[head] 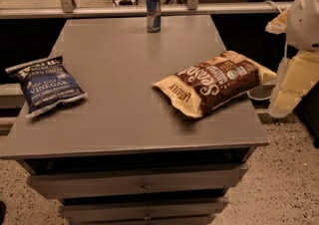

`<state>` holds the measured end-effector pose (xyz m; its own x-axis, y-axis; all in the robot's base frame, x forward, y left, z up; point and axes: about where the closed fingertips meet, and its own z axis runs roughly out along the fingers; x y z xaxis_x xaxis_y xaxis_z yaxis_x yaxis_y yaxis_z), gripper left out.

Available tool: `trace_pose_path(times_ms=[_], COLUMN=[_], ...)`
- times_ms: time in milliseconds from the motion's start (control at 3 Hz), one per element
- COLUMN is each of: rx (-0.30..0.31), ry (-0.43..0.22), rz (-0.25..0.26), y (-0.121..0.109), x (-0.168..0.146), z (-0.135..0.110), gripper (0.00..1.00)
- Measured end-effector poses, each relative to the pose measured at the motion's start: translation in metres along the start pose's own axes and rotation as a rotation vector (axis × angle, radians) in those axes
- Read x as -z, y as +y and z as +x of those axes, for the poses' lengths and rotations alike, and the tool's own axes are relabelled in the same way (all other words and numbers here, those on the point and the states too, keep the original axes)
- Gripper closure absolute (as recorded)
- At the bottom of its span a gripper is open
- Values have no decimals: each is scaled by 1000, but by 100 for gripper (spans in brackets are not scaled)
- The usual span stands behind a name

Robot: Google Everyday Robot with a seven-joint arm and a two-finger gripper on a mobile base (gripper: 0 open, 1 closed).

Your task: Move brown chip bag near redbull can

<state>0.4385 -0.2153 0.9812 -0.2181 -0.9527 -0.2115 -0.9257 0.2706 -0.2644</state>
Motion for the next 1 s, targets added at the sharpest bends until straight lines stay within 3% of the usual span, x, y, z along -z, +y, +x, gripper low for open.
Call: trace_pose_path(times_ms=[333,667,1000], rx=[0,15,25], ry=[0,-72,-181], rz=[0,24,33], y=[0,-22,-61], x=[0,-23,-72], z=[0,-5,-14], gripper=[0,0,0])
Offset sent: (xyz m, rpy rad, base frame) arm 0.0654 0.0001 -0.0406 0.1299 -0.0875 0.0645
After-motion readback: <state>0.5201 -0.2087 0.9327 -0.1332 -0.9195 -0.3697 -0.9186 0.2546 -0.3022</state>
